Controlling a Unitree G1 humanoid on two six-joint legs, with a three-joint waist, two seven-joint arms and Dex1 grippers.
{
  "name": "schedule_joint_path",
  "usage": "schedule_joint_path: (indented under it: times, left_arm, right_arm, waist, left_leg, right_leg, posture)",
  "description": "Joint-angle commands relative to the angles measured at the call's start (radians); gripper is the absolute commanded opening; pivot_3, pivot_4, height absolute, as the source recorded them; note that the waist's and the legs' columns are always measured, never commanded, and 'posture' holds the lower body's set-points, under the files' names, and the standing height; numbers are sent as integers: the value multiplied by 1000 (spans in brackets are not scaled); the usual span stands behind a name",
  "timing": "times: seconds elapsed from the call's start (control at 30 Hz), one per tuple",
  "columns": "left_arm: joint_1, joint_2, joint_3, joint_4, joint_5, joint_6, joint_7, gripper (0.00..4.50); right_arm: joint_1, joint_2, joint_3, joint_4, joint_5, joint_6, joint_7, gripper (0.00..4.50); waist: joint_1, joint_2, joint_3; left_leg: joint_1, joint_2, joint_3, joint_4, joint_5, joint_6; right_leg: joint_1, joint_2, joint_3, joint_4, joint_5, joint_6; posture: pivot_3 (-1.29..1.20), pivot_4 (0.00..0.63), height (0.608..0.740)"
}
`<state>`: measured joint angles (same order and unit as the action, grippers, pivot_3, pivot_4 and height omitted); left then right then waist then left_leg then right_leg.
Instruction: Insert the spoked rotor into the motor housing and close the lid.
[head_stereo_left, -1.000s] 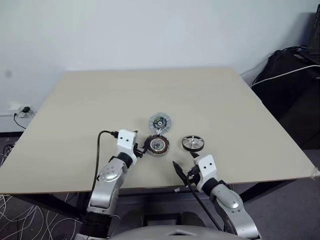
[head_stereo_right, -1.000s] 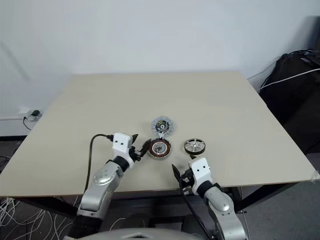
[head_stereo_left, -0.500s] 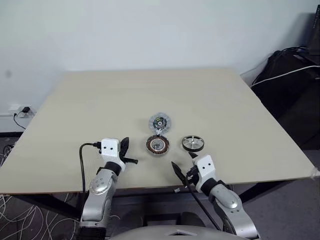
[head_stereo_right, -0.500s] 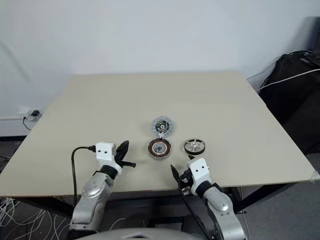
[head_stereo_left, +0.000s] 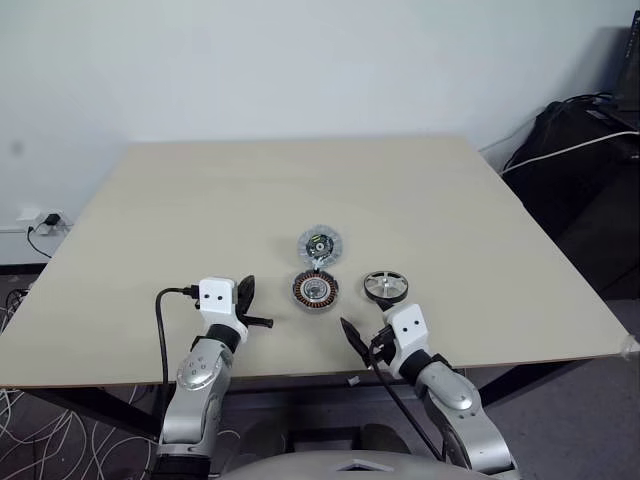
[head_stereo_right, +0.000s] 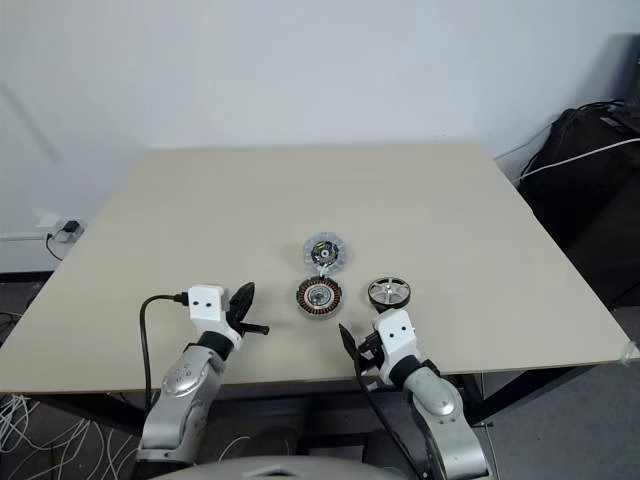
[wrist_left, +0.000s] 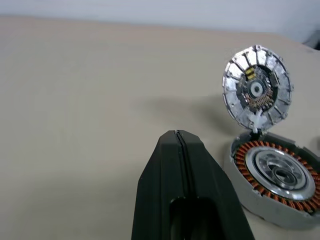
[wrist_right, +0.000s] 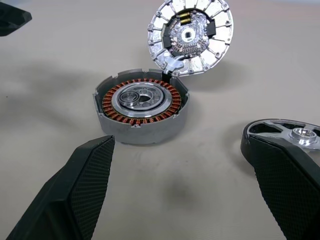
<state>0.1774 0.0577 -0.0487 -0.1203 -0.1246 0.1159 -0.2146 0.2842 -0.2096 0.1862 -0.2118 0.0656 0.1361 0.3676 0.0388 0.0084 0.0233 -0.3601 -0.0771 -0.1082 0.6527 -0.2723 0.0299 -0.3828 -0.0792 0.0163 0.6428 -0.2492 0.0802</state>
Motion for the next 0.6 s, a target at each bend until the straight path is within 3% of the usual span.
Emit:
schedule_joint_path:
  times: [0.03, 0.1, 0.2, 0.6]
  left_arm:
    - [-11, 12, -3, -19, 7, -4, -3, 18]
    - [-8, 11, 5, -14, 9, -13, 7, 18]
    - [0, 6, 16, -3, 22, -29, 35, 0]
    - [113, -21, 17, 59, 86, -176, 118, 0]
  right_arm:
    - [-31, 15, 6, -57, 19, 24, -1, 4500]
    - [-43, 23, 14, -82, 26, 56, -1, 4500]
    - [-76, 26, 31, -100, 19, 113, 1, 3877]
    - [-292, 54, 152, -7, -39, 396, -4, 66]
  waist:
    - [0, 0, 0]
    - [-1, 0, 0]
    - [-1, 0, 0]
    - [0, 0, 0]
  left_leg:
    - [0, 0, 0, 0, 0, 0]
    - [0, 0, 0, 0, 0, 0]
    - [0, 0, 0, 0, 0, 0]
    - [0, 0, 0, 0, 0, 0]
  right_leg:
    - [0, 0, 0, 0, 0, 0]
    - [0, 0, 0, 0, 0, 0]
    - [0, 0, 0, 0, 0, 0]
    - [0, 0, 0, 0, 1, -2]
  posture:
    - [0, 0, 740]
    - [0, 0, 740]
    - [0, 0, 740]
    - [0, 0, 740]
